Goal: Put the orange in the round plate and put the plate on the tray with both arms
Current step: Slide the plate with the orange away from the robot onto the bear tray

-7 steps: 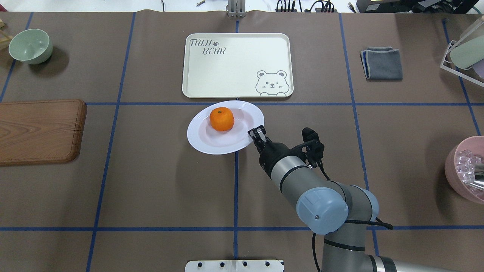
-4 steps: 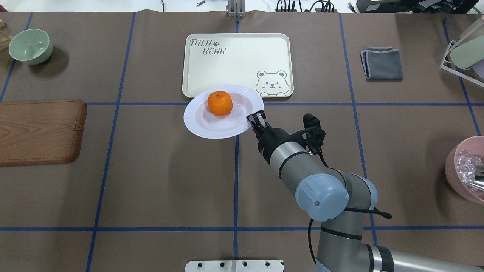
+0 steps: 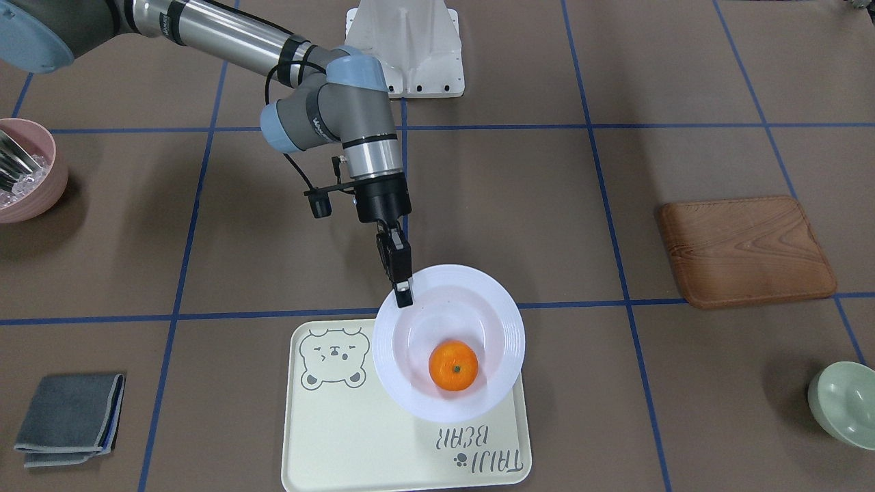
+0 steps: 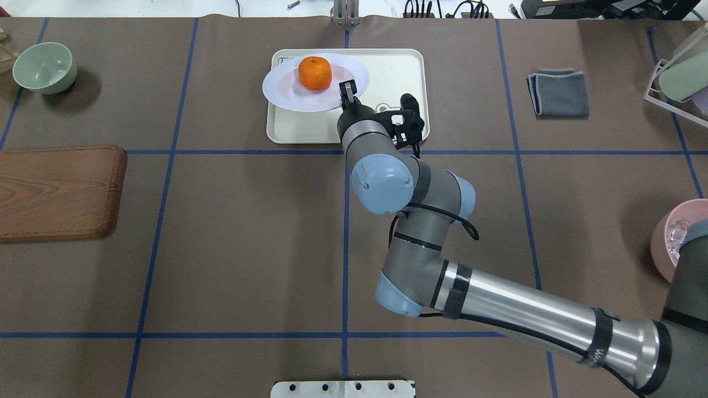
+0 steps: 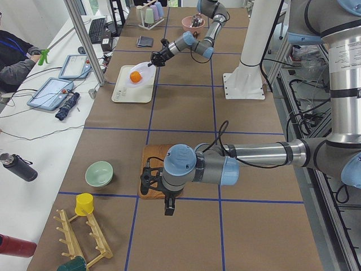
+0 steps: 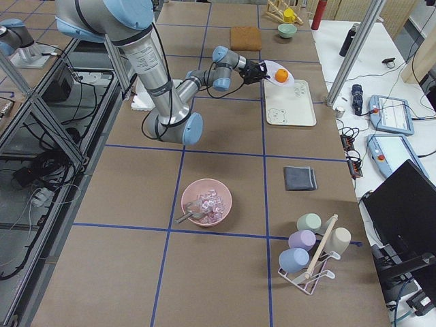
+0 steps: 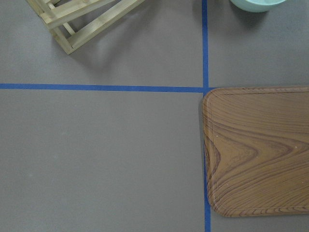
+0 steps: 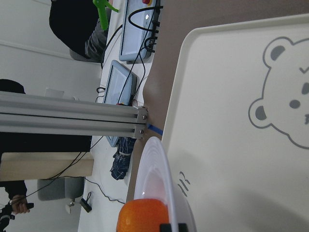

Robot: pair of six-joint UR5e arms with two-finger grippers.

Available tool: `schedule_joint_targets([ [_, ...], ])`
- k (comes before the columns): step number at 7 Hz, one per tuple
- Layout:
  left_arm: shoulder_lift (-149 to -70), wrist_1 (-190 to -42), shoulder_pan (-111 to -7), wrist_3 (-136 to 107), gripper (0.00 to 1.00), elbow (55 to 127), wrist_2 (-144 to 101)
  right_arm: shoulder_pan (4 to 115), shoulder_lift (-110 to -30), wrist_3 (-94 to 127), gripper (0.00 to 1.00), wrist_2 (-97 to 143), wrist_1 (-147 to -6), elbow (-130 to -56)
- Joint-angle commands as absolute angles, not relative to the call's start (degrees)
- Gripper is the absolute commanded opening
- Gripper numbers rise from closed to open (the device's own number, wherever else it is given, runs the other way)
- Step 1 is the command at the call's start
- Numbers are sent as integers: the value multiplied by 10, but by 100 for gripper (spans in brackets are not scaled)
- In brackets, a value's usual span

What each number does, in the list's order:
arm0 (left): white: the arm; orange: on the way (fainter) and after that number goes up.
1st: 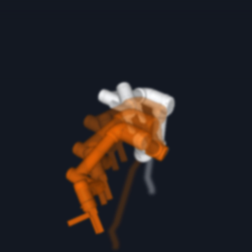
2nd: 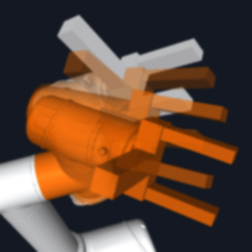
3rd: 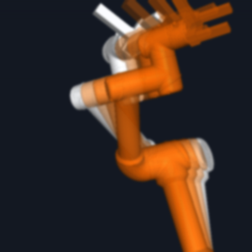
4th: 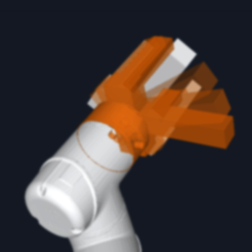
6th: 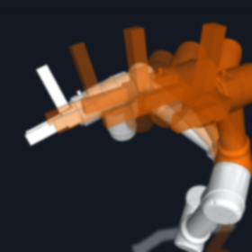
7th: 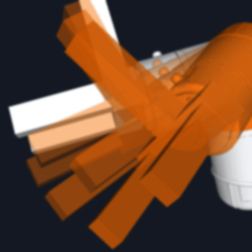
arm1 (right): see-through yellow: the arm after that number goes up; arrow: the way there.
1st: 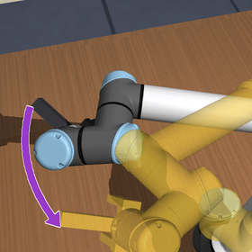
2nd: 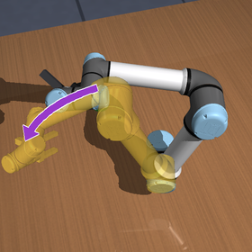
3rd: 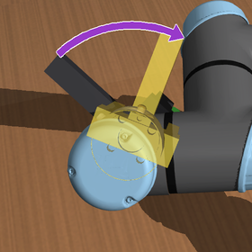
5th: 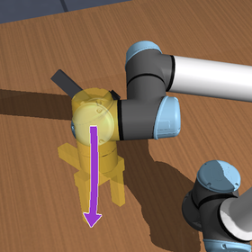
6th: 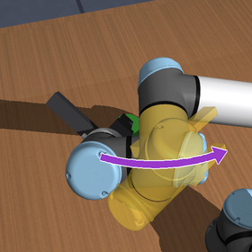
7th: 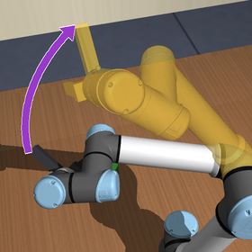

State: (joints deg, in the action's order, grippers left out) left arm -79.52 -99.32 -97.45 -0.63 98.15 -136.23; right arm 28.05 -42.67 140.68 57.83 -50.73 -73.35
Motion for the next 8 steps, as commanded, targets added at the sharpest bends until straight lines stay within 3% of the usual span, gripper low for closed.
schedule_joint_targets([
  [1, -799, -992, -974, -7, 98, 982, -1362, 314, -382, 1454, 0, 578, -509, -624],
  [2, -800, -993, -974, -7, 98, 982, -1362, 314, -381, 1464, 0, 569, -509, -603],
  [3, -801, -993, -974, -7, 98, 983, -1362, 311, -382, 1463, 20, 566, -511, -588],
  [5, -801, -993, -973, -7, 98, 982, -1362, 282, -388, 1361, 100, 574, -512, -614],
  [8, -801, -994, -973, -7, 98, 981, -1362, 302, -476, 1110, 100, 739, -572, -806],
])
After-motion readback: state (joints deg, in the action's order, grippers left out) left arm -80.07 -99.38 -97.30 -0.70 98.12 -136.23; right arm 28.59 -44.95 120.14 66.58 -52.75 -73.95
